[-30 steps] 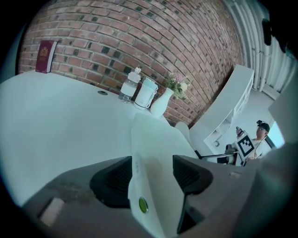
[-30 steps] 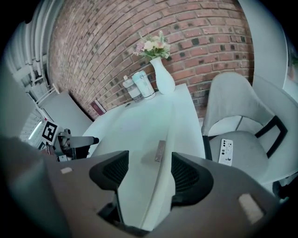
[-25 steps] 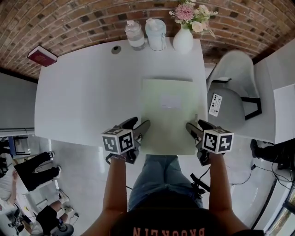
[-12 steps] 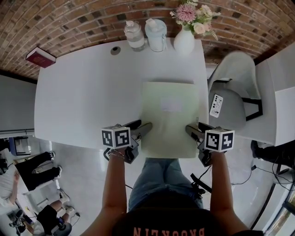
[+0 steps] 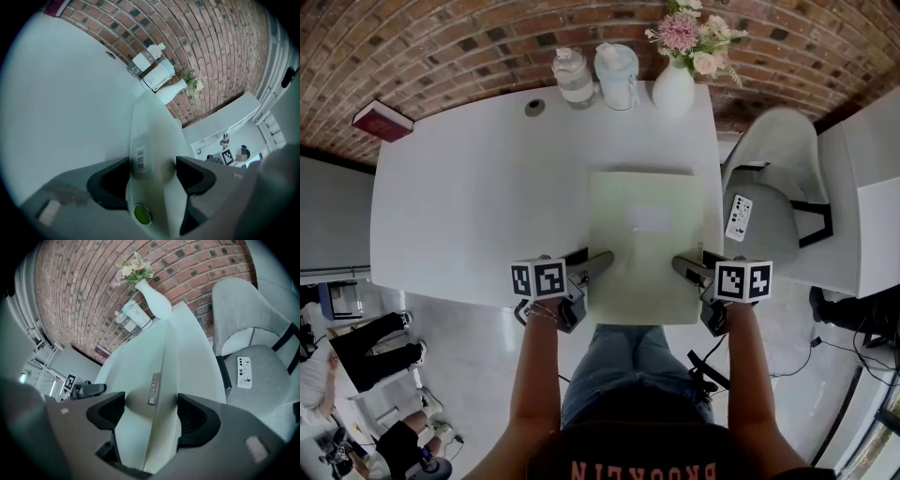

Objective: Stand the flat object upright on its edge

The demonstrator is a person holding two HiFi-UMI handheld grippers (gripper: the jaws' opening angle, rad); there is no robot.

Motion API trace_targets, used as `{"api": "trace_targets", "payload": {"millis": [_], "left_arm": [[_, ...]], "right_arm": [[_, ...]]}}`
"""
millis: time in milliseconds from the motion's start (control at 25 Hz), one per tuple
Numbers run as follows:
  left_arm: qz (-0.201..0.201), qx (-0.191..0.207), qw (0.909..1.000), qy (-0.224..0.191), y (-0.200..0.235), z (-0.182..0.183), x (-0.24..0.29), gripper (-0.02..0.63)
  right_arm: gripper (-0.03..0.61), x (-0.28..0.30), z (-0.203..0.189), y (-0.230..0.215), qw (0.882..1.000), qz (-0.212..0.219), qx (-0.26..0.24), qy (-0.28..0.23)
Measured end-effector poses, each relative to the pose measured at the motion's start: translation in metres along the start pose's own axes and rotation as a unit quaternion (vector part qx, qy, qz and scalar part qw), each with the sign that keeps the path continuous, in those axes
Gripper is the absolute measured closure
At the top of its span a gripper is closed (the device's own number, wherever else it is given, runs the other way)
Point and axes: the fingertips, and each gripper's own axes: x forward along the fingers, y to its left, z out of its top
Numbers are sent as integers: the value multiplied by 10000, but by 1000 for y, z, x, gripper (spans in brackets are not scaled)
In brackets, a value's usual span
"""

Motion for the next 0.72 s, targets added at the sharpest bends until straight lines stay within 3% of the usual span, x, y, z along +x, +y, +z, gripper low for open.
{"api": "trace_targets", "payload": {"millis": [320, 720], "left_arm": [[-23, -84, 9999, -58, 0, 0, 1, 293], [98, 218, 9997, 39, -9, 7, -4, 293]], "right_arm": [[201, 5, 1, -1, 9997, 120, 225, 8], [202, 1, 2, 6, 9998, -52, 208, 59]]}}
